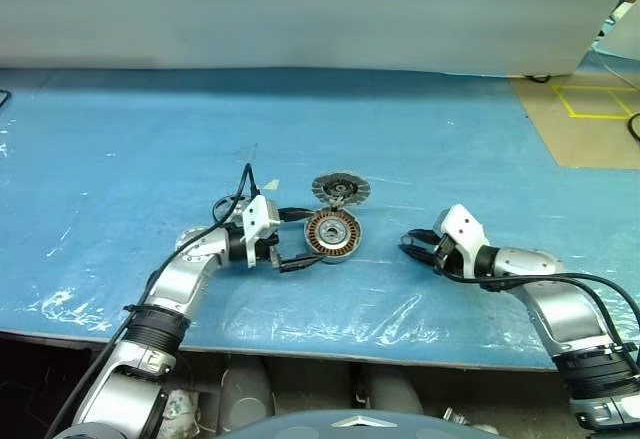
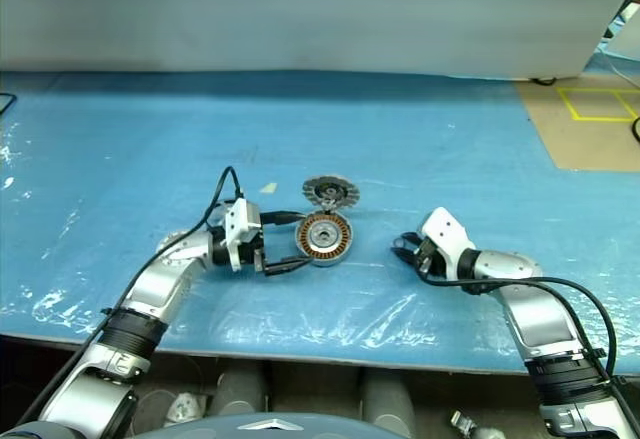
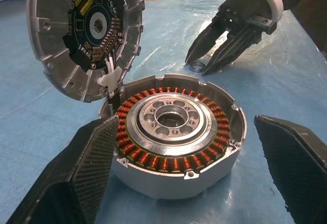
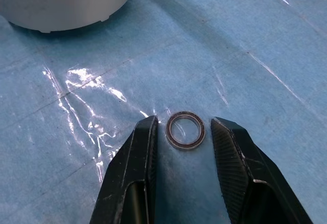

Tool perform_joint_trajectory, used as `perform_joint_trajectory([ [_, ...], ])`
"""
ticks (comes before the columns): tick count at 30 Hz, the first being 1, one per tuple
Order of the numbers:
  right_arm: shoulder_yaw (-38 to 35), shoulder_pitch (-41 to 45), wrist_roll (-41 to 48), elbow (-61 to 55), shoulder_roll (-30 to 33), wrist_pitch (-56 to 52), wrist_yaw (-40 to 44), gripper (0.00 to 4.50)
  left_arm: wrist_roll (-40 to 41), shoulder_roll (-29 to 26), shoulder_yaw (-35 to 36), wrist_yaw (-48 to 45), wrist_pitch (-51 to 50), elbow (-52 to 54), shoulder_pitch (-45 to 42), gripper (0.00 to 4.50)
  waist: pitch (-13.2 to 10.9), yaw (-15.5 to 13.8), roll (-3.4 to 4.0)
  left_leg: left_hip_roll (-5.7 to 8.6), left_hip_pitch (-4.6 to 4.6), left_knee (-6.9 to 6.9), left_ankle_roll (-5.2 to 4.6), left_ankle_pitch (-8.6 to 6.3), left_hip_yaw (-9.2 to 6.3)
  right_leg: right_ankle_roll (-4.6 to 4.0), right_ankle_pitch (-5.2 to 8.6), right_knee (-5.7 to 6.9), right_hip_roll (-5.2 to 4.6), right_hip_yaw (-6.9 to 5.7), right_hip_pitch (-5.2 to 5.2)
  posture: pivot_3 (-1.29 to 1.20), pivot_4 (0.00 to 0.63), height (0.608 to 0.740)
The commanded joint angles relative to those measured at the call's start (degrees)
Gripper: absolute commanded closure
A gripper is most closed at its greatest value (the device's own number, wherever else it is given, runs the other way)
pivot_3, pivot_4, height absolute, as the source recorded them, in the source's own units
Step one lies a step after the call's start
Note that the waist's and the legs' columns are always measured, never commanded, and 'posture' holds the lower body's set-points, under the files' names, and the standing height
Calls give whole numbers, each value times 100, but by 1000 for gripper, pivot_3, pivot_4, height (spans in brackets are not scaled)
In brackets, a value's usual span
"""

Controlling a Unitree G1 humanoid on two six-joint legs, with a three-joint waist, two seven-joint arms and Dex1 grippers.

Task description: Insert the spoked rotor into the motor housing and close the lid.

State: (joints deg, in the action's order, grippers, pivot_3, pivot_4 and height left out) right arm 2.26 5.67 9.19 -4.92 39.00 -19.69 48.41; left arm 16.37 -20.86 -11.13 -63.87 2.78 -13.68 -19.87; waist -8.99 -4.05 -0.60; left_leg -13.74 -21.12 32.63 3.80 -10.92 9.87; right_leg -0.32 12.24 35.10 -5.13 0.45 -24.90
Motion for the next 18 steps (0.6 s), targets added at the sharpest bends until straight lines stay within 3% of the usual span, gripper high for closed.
perform_joint_trajectory([
  [1, -106, -93, -43, 59, 139, 47, 10, 2817, 11, -24, 96, 10, 104, 163, 3, 0, 0, 0, 0, 0, 0, 0, 0, 0, 0, 0, 0, 0, 0, 0, 1, 0, 150, 740],
  [18, 64, -168, -120, 76, 110, 71, 21, 2817, 2, -46, 97, -14, 123, 95, -59, 0, 0, -2, 0, -1, 2, 1, -1, 0, -3, 0, 0, -1, -1, -3, 6, 0, 150, 740],
])
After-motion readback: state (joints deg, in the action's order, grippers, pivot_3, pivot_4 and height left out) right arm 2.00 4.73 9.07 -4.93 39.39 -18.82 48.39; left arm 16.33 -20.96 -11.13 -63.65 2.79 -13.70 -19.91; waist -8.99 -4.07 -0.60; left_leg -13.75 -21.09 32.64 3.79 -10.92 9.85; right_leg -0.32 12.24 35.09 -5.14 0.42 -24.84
